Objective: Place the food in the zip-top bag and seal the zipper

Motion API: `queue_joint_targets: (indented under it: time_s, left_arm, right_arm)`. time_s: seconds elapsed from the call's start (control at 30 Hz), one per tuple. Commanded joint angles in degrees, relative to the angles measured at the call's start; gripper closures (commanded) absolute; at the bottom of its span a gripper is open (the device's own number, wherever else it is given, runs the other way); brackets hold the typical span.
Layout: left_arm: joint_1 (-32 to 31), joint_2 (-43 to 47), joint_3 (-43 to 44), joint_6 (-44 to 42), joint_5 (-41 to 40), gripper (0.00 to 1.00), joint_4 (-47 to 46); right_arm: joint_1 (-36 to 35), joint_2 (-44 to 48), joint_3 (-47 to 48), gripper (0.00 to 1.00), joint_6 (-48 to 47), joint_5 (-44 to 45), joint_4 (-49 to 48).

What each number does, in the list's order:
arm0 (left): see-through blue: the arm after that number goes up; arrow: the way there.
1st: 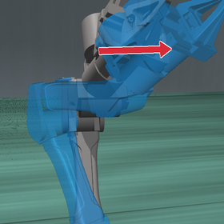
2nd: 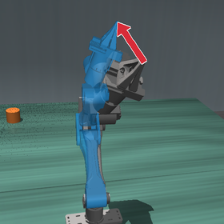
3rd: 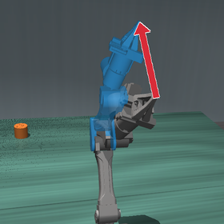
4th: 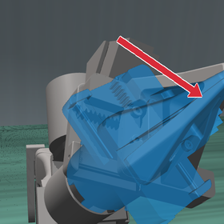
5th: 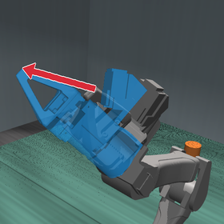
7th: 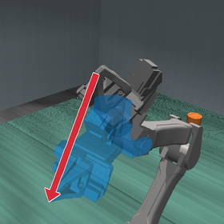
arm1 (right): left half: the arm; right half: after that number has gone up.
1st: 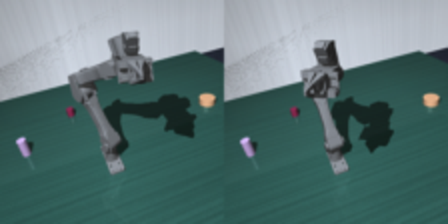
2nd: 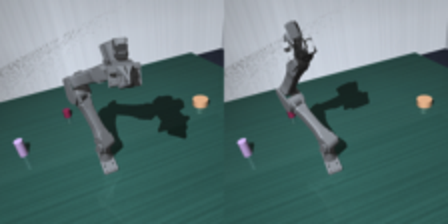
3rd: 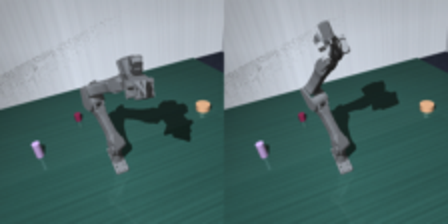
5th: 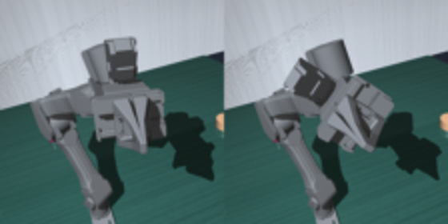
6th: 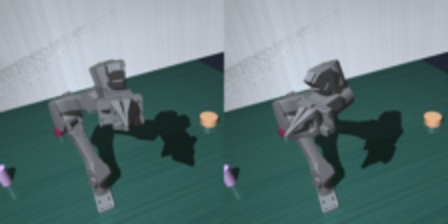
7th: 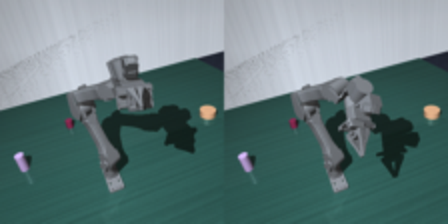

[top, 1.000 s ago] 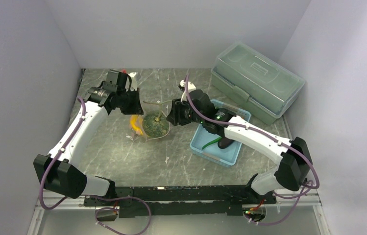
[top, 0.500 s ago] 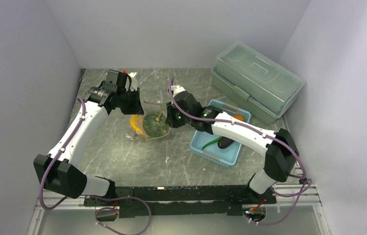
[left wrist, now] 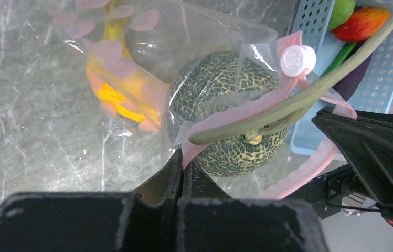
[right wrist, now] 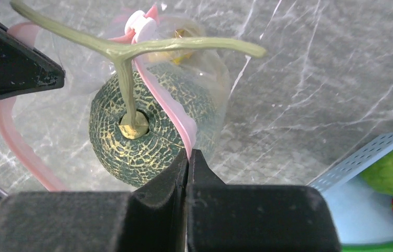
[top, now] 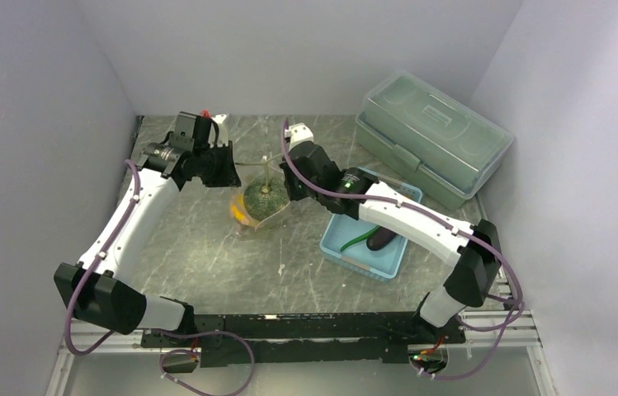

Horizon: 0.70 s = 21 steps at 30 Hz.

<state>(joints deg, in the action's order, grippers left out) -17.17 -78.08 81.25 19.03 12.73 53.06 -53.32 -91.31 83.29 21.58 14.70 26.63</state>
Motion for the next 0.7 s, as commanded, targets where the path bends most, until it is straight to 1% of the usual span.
queue_joint_targets:
  time_s: [0.0, 0.13, 0.27, 0.33, 0.4, 0.47, 0.5, 0.53, 0.57, 0.6, 0.63, 0.67]
  left_arm:
    - [0.3, 2.5, 6.4, 0.8, -2.6, 0.98, 0.6]
    - [0.3, 3.2, 13.1, 0.5, -5.6, 0.98, 3.8]
    - [0.3, 4.7, 19.2, 0.7, -6.0, 0.96, 6.1]
    - [0.3, 6.1, 20.5, 0.9, -5.8, 0.94, 6.1]
    - [0.3, 7.9, 19.1, 1.0, -6.5, 0.89, 4.9]
    - [0.3, 8.9, 14.0, 0.9, -8.8, 0.87, 1.2]
    - [0.3, 8.0, 11.4, 1.2, -10.1, 0.91, 0.8]
    - [0.4, 5.9, 10.5, 1.7, -10.1, 0.99, 2.3]
    - [0.5, 3.3, 10.8, 2.3, -7.9, 1.00, 5.3]
    - [0.5, 1.7, 10.5, 2.6, -5.4, 1.00, 5.9]
    - [0.5, 1.9, 8.7, 3.2, -2.6, 1.00, 4.3]
    - [0.5, 3.8, 5.8, 3.7, -1.7, 1.00, 0.9]
  right_arm:
    - [-0.4, 3.7, 6.2, 1.00, -3.6, 5.1, 0.8]
    - [-1.0, 5.0, 9.5, 1.00, -5.1, 5.8, 2.2]
    - [-2.6, 7.3, 11.5, 1.00, -6.0, 6.0, 2.7]
    - [-3.6, 9.1, 11.0, 1.00, -6.1, 6.2, 1.6]
    - [-4.1, 11.0, 7.9, 1.00, -6.2, 6.3, -1.6]
    - [-3.5, 10.4, 2.7, 1.00, -8.0, 6.9, -6.1]
    - [-2.4, 7.9, 3.3, 1.00, -7.0, 7.5, -4.6]
    - [-1.5, 4.1, 5.9, 1.00, -5.5, 7.4, 0.1]
    - [-1.4, 2.9, 6.9, 1.00, -4.5, 7.5, 3.4]
    - [-2.1, 3.8, 5.4, 1.00, -4.3, 7.4, 2.7]
    - [-2.7, 5.5, 1.9, 1.00, -4.4, 6.9, -1.1]
    - [-2.8, 7.4, -0.9, 1.00, -4.1, 6.0, -5.7]
